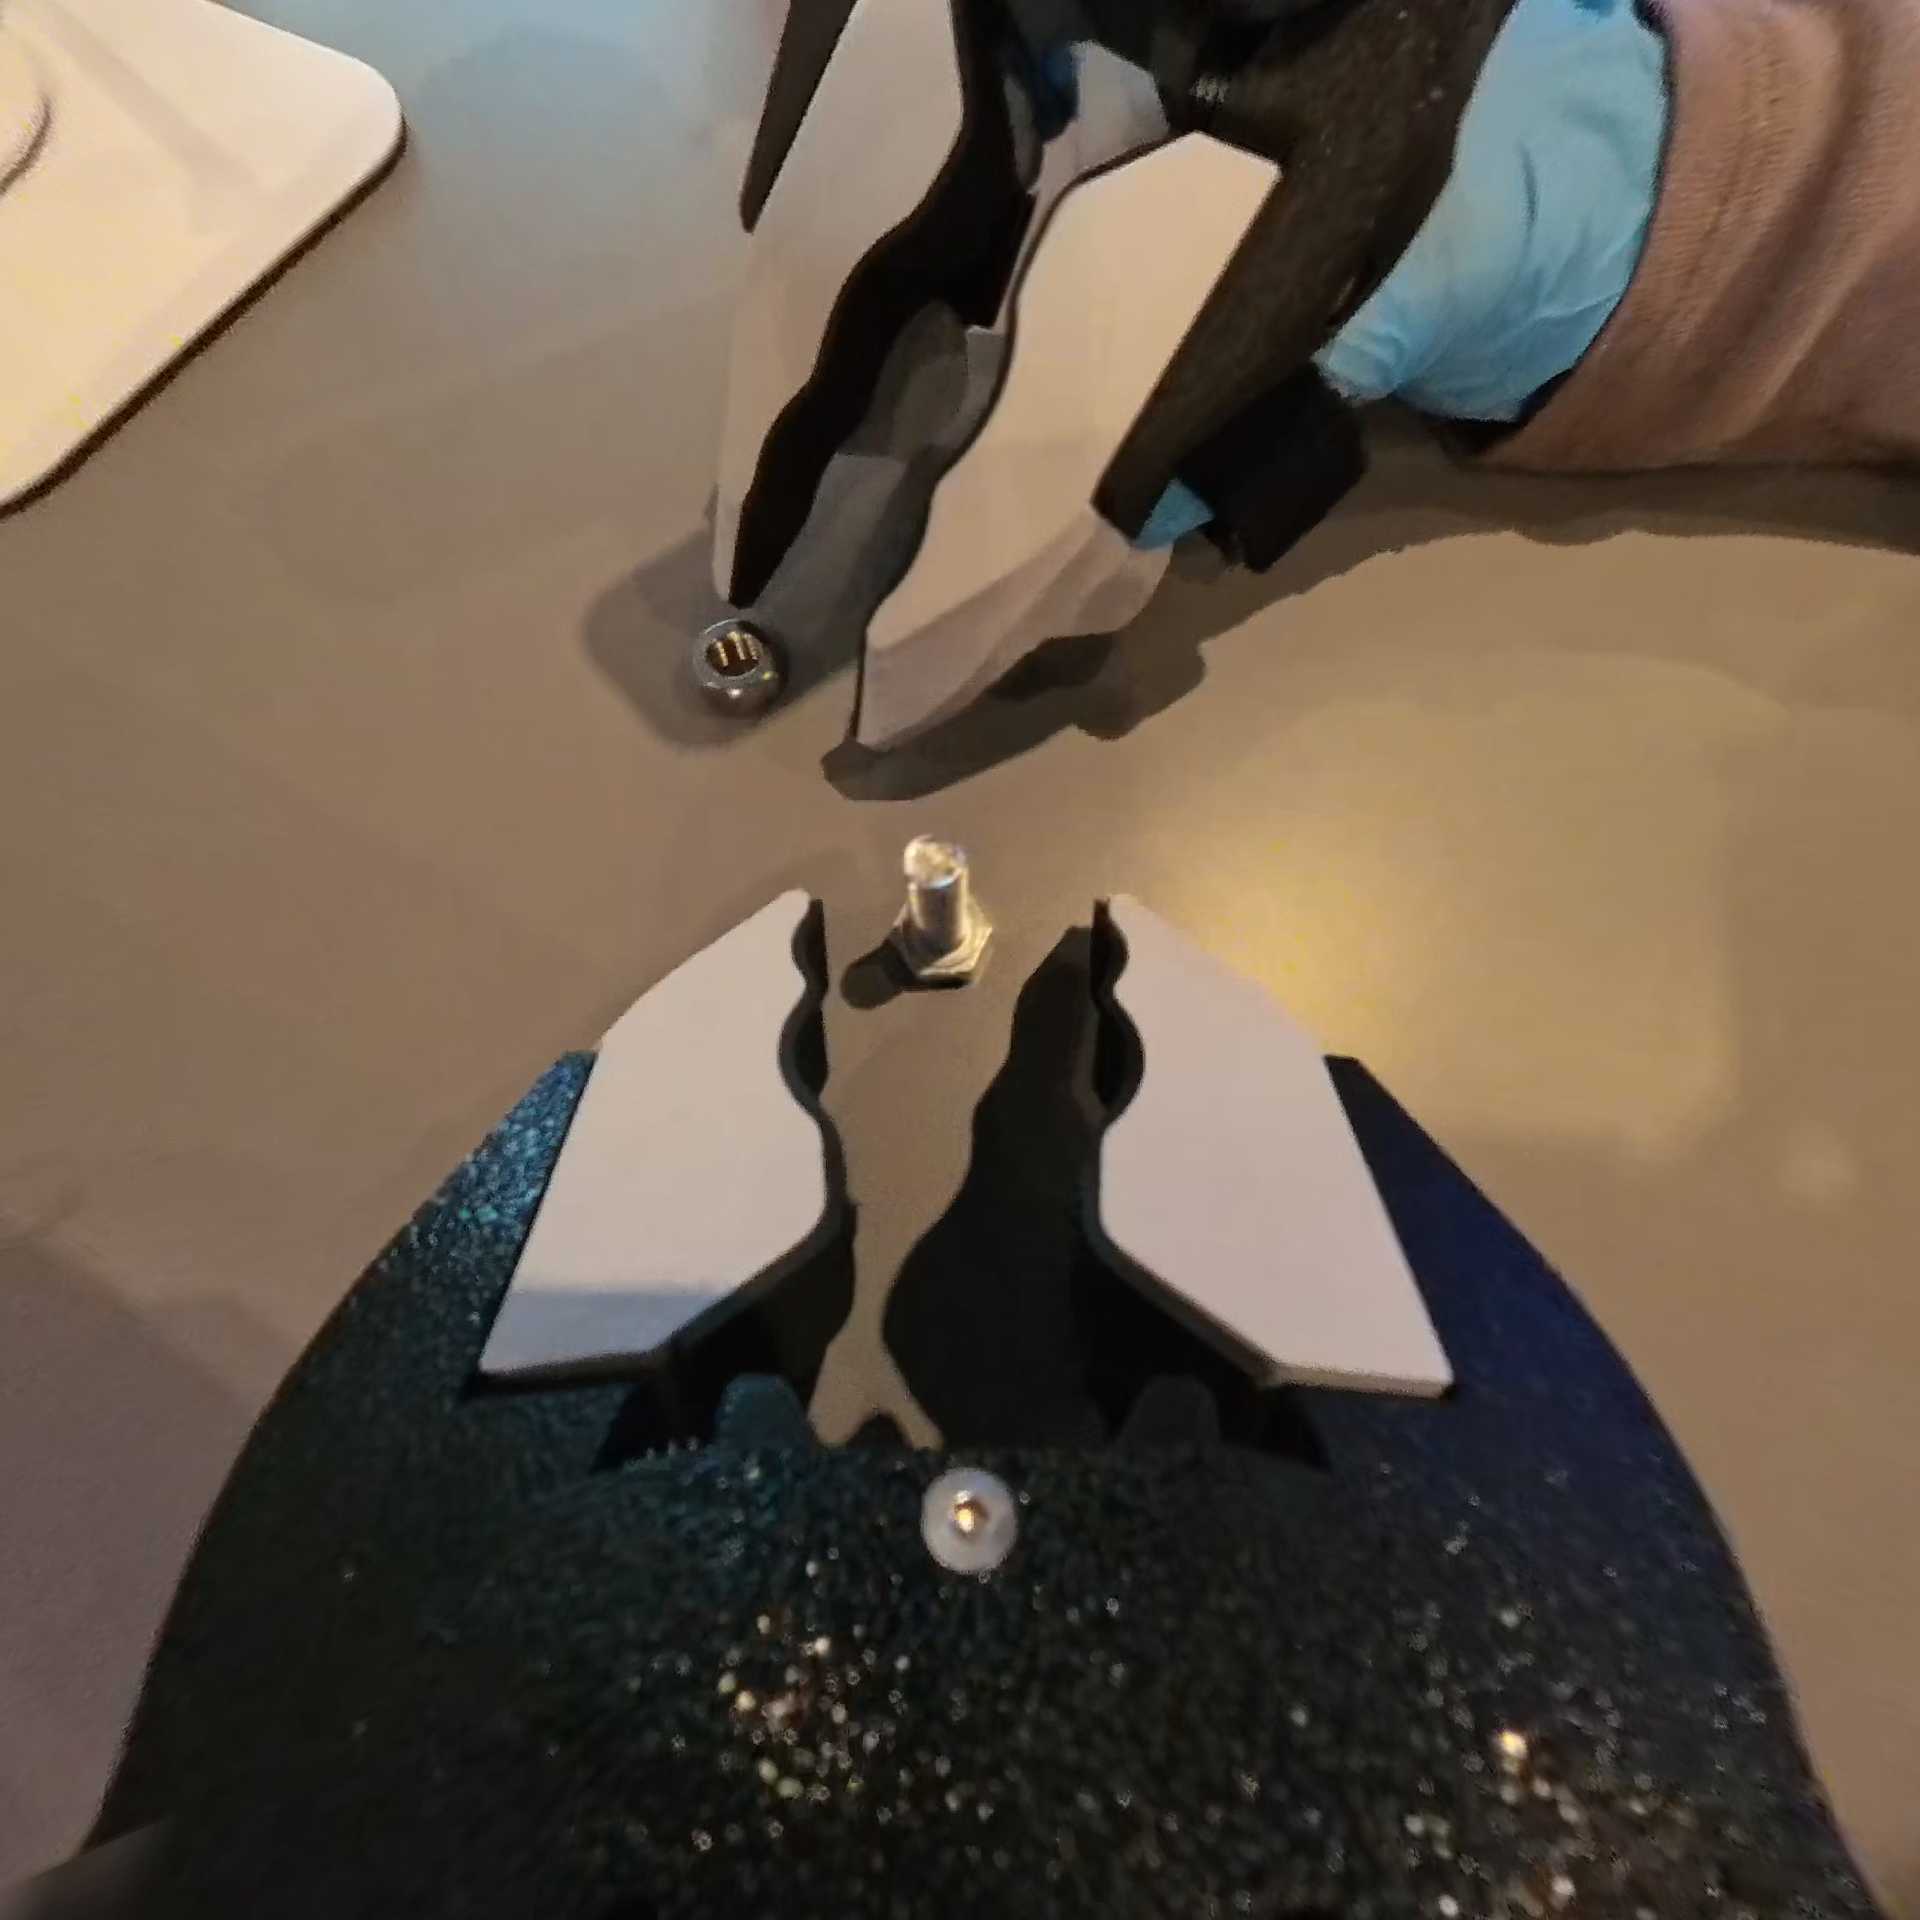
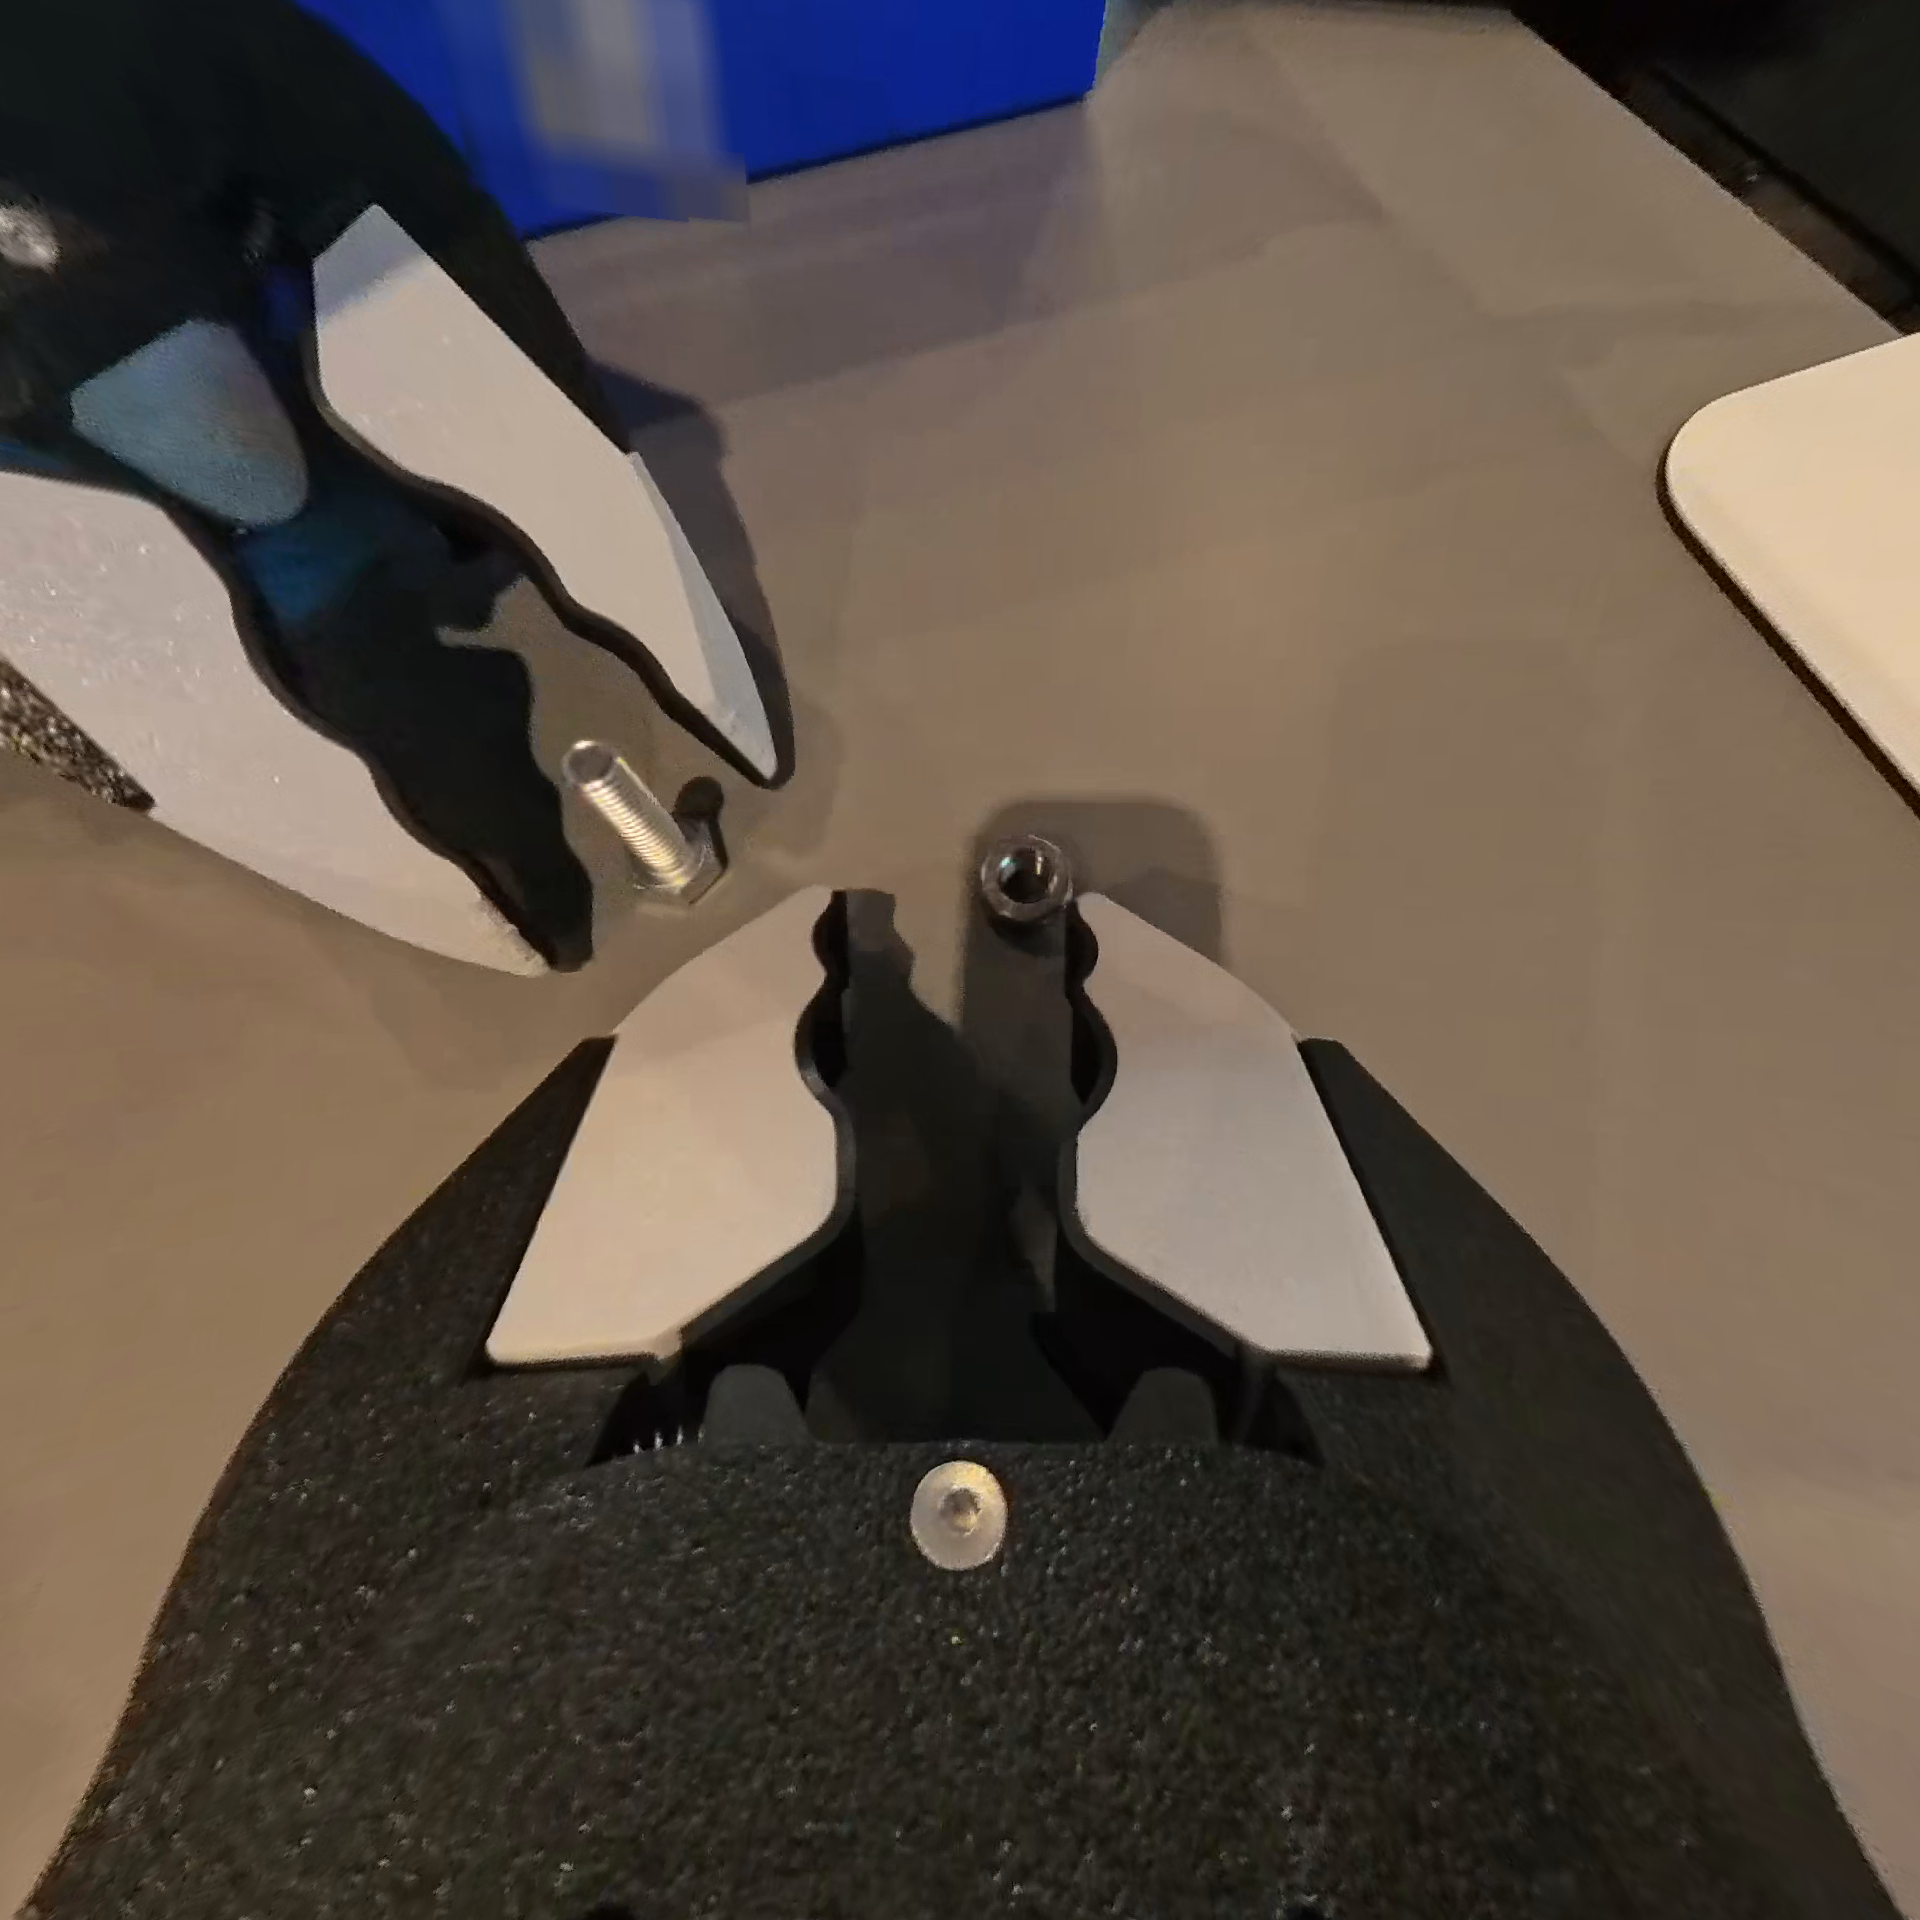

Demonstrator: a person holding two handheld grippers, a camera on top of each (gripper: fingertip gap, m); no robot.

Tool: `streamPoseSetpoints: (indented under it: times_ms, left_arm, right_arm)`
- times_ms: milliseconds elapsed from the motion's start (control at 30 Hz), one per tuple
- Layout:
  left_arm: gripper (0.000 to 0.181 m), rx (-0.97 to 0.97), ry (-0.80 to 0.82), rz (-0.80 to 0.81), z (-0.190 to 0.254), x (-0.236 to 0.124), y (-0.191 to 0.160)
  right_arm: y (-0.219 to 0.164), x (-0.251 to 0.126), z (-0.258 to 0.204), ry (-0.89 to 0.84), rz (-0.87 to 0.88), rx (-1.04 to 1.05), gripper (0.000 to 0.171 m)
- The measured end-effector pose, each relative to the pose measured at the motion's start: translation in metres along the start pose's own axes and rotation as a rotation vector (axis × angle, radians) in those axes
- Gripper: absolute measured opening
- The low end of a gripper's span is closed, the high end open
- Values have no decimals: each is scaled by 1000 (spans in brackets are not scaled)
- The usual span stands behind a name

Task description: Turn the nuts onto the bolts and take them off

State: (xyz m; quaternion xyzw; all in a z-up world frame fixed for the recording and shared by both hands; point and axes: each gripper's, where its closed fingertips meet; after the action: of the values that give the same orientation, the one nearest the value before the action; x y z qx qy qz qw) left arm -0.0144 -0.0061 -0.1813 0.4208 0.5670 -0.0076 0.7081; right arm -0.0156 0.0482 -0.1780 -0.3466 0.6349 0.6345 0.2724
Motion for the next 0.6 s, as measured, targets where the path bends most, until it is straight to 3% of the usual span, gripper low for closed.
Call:
streamPoseSetpoints:
  times_ms: [267,533,600]
  left_arm:
    - [38,-26,25,33,-5,0,4]
    - [27,-78,65,-82,-7,1,-7]
    - [25,-83,67,-82,-7,1,-7]
  right_arm:
    - [3,4,14,-91,-10,45,35]
    - [4,4,18,-101,-8,57,29]
    - [4,4,18,-101,-3,55,20]
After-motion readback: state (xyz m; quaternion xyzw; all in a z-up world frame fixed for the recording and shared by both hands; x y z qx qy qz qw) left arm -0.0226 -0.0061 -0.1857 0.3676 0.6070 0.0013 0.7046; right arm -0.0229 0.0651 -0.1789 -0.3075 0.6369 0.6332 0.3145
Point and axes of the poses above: each gripper's, where its closed fingertips meet, x out along the fingers, y out of its top, z = x × y across the jaws, and after that the axes turned 14 degrees about -z, right-handed
